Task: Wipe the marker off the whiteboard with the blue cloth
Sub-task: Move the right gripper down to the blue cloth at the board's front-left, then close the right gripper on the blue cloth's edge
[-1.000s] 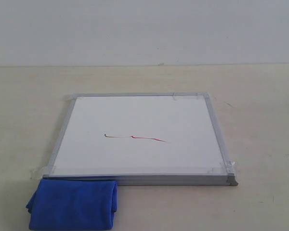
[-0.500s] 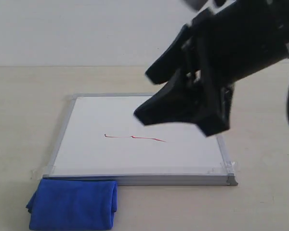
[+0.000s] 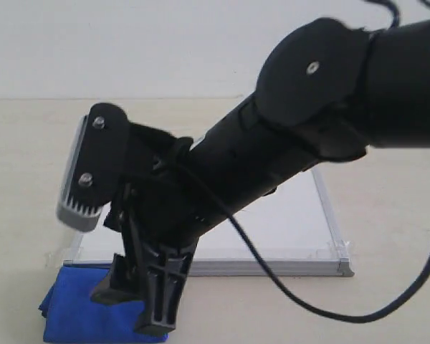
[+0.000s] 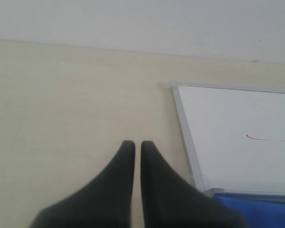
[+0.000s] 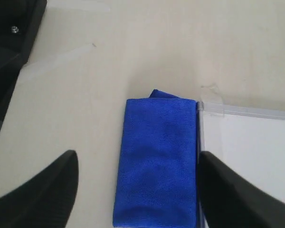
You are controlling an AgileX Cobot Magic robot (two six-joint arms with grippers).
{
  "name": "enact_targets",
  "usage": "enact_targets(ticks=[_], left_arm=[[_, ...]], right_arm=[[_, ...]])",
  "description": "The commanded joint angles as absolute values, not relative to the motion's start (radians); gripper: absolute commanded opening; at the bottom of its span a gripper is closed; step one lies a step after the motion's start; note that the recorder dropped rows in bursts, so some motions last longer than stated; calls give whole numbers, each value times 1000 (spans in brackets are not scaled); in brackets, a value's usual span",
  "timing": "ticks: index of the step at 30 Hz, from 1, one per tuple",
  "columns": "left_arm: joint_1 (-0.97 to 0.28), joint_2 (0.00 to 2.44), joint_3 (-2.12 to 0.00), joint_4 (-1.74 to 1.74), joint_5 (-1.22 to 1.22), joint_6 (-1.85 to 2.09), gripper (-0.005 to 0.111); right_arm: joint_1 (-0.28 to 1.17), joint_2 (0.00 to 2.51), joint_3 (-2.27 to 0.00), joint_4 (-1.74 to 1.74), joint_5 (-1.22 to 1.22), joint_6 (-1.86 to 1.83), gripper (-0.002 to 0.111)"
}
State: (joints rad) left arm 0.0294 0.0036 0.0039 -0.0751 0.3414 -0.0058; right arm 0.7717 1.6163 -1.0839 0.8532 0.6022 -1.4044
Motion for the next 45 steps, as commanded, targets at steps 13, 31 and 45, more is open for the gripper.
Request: enact_targets(ticks=[13, 31, 45], left_arm=[[23, 0, 0, -82, 338, -8, 4], [23, 0, 0, -82, 338, -8, 4], [23, 0, 0, -82, 338, -8, 4]], right_arm=[[824, 1876, -1082, 862, 360, -1452, 76], [837, 1948, -1089, 894, 275, -1471, 76], [893, 1968, -1130, 931, 224, -1493, 76]])
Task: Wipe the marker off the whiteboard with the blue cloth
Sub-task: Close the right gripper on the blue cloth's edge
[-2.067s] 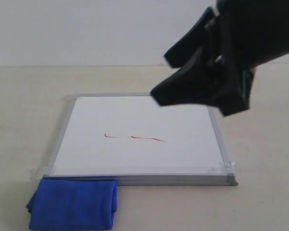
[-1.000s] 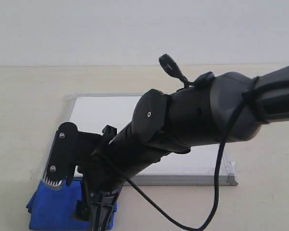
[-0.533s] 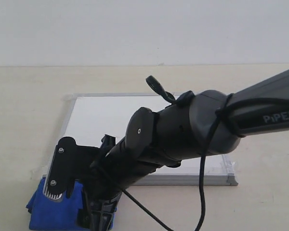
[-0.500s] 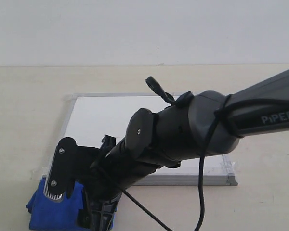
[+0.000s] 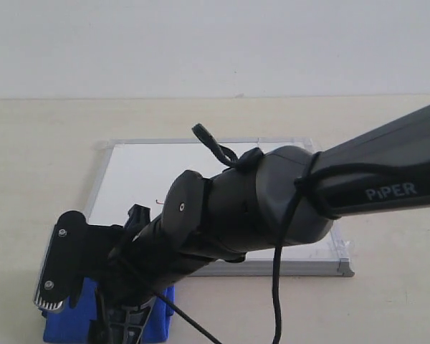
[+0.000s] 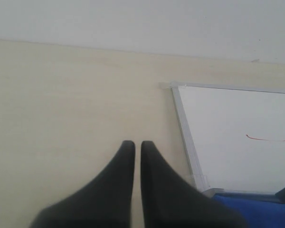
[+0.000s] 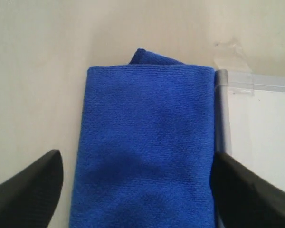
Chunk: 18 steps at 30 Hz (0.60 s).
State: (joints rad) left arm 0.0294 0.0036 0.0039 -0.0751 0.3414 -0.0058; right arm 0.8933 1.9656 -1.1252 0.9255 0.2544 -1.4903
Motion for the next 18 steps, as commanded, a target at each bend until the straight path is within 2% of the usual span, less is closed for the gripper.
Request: enact_targets(ticks=[1, 18], left_arm=[[23, 0, 0, -82, 338, -8, 4], [23, 0, 0, -82, 338, -8, 4]], right_arm=[[893, 1968, -1130, 931, 221, -1492, 76], [893, 1974, -1130, 931, 219, -1473, 76]])
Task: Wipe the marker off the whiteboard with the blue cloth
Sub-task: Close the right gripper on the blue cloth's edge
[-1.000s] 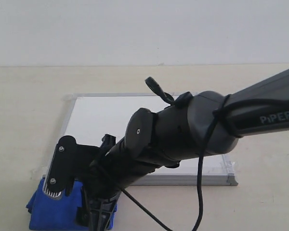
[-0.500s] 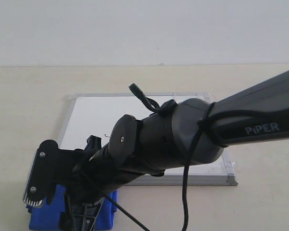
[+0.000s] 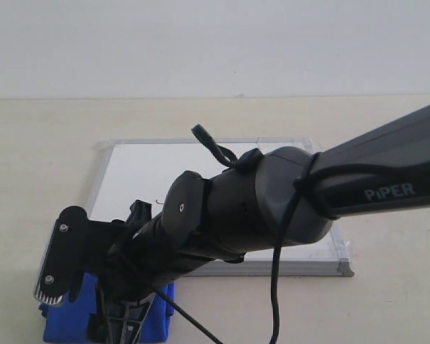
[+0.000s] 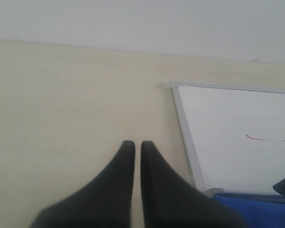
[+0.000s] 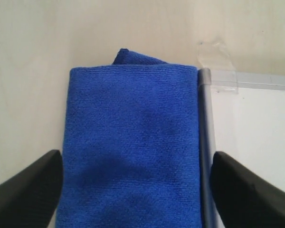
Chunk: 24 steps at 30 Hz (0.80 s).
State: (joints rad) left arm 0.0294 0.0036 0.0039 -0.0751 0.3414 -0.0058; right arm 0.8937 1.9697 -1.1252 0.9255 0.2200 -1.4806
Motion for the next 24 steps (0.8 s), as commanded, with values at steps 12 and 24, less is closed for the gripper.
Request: enact_targets(ticks=[12, 24], left_arm=[[23, 0, 0, -82, 338, -8, 4], [23, 0, 0, -82, 338, -8, 4]], right_arm=[[893, 2070, -1130, 931, 198, -1465, 76], [893, 2070, -1130, 931, 211, -1413, 41]])
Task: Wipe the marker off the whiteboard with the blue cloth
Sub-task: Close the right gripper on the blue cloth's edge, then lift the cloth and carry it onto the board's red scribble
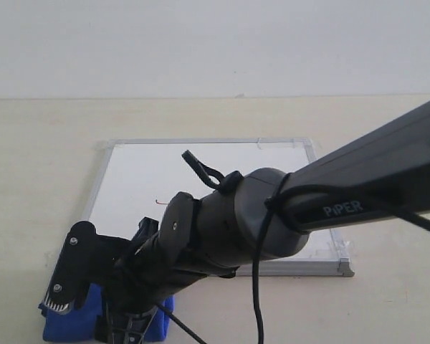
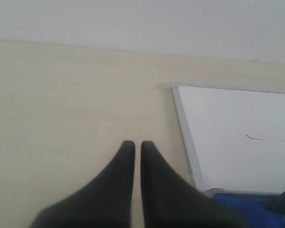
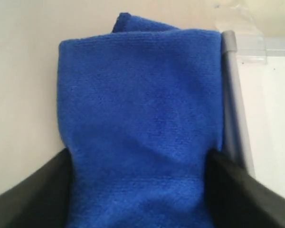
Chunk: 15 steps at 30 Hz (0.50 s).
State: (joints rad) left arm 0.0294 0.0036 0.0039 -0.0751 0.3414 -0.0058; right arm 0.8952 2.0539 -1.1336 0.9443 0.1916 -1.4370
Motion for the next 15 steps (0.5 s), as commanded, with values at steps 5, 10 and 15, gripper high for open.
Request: enact_targets(ticks=[5, 10, 15], left_arm=[[23, 0, 0, -82, 338, -8, 4], [23, 0, 0, -82, 338, -8, 4], [23, 0, 0, -82, 338, -8, 4]], right_arm=[[893, 2070, -1130, 931, 291, -1413, 0], [893, 2040, -1130, 931, 314, -1412, 0], [888, 1914, -1130, 931, 265, -1397, 0]])
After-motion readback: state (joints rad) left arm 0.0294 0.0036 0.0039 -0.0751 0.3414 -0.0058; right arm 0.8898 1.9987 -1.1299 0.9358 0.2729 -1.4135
